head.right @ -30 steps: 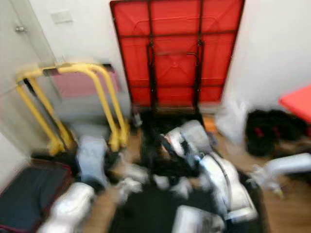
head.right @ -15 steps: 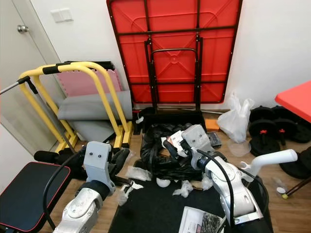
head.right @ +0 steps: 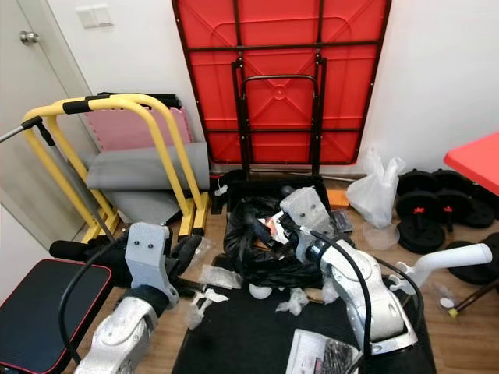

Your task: Sweep floor

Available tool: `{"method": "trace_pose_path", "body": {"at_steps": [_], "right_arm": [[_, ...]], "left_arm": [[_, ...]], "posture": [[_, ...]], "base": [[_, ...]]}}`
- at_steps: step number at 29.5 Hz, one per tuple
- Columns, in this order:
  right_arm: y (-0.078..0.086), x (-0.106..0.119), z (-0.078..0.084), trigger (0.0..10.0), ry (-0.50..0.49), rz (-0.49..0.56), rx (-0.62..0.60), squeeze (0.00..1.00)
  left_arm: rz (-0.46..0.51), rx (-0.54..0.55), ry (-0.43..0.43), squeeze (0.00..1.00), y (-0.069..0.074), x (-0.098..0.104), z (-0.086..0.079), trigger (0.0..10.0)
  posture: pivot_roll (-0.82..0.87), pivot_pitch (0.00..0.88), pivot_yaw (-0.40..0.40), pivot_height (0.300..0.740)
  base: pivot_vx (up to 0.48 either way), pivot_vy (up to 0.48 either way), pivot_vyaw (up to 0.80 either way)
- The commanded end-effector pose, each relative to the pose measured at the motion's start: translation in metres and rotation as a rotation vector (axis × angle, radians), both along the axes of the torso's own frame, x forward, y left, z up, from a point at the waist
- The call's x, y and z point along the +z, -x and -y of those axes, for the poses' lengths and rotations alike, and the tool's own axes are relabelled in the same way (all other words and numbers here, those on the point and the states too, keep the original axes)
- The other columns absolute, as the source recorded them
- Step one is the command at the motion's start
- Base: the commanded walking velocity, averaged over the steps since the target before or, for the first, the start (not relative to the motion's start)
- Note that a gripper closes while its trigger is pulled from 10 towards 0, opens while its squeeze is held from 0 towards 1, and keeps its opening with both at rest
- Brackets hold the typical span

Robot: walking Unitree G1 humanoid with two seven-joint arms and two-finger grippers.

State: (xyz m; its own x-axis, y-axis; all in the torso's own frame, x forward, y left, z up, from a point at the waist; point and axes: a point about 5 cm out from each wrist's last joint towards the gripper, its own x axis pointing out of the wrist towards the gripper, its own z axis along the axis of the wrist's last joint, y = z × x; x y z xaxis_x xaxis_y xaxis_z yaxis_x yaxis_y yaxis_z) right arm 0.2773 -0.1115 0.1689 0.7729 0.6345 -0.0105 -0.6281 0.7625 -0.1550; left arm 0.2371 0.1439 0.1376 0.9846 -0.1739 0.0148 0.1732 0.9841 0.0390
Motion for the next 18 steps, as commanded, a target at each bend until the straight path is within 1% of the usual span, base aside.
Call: {"method": "trace_pose_path", "body": {"at_steps": [1, 2, 3, 4, 7, 8, 9, 10, 12, 13, 15, 18], "right_arm": [[0.005, -0.002, -0.005, 10.0, -0.006, -0.037, 0.046, 0.00], [0.008, -0.006, -0.004, 10.0, 0.000, -0.059, 0.060, 0.00], [0.008, -0.006, -0.004, 10.0, 0.000, -0.059, 0.060, 0.00], [0.010, -0.008, -0.004, 10.0, 0.009, -0.074, 0.071, 0.00], [0.011, -0.015, 0.001, 10.0, 0.024, -0.105, 0.045, 0.00], [0.008, -0.018, 0.006, 10.0, 0.031, -0.119, 0.003, 0.00], [0.008, -0.018, 0.006, 10.0, 0.031, -0.119, 0.003, 0.00], [0.005, -0.021, 0.012, 10.0, 0.040, -0.132, -0.049, 0.00], [-0.003, -0.027, 0.025, 10.0, 0.071, -0.148, -0.158, 0.00], [-0.005, -0.029, 0.029, 10.0, 0.082, -0.152, -0.193, 0.00], [-0.005, -0.029, 0.029, 10.0, 0.082, -0.152, -0.193, 0.00], [-0.008, -0.031, 0.036, 10.0, 0.085, -0.168, -0.248, 0.00]], "left_arm": [[-0.005, -0.040, 0.002, 0.00, 0.000, -0.003, -0.001, 10.0], [0.003, -0.048, 0.005, 0.00, -0.001, -0.002, -0.001, 10.0], [0.003, -0.048, 0.005, 0.00, -0.001, -0.002, -0.001, 10.0], [0.014, -0.055, 0.019, 0.00, -0.001, 0.000, -0.001, 0.0], [0.022, -0.068, 0.017, 0.00, -0.002, 0.001, 0.000, 0.0], [0.018, -0.068, 0.008, 0.00, -0.002, 0.001, 0.000, 8.3], [0.018, -0.068, 0.008, 0.00, -0.002, 0.001, 0.000, 8.3], [0.014, -0.072, 0.001, 0.00, -0.003, 0.001, 0.001, 10.0], [0.011, -0.078, -0.006, 0.00, -0.004, 0.001, 0.001, 10.0], [0.011, -0.082, -0.008, 0.00, -0.004, 0.001, 0.001, 10.0], [0.011, -0.082, -0.008, 0.00, -0.004, 0.001, 0.001, 10.0], [0.012, -0.089, -0.013, 0.00, -0.004, 0.000, 0.001, 10.0]], "posture": [[-0.13, 0.000, -0.008, 0.680], [-0.13, 0.000, -0.008, 0.675], [-0.13, 0.000, -0.008, 0.675], [-0.14, 0.000, -0.008, 0.670], [-0.15, 0.000, -0.008, 0.660], [-0.15, 0.000, -0.007, 0.655], [-0.15, 0.000, -0.007, 0.655], [-0.15, 0.000, -0.004, 0.650], [-0.15, 0.000, -0.003, 0.640], [-0.15, 0.000, -0.002, 0.635], [-0.15, 0.000, -0.002, 0.635], [-0.15, 0.000, 0.000, 0.625]], "base": [[0.000, 0.000, 0.00], [0.000, 0.000, 0.00], [0.000, 0.000, 0.00], [0.000, 0.000, 0.00], [0.000, 0.000, 0.00], [0.000, 0.000, 0.00], [0.000, 0.000, 0.00], [0.000, 0.000, 0.00], [0.000, 0.000, 0.00], [0.000, 0.000, 0.00], [0.000, 0.000, 0.00], [0.000, 0.000, 0.00]]}}
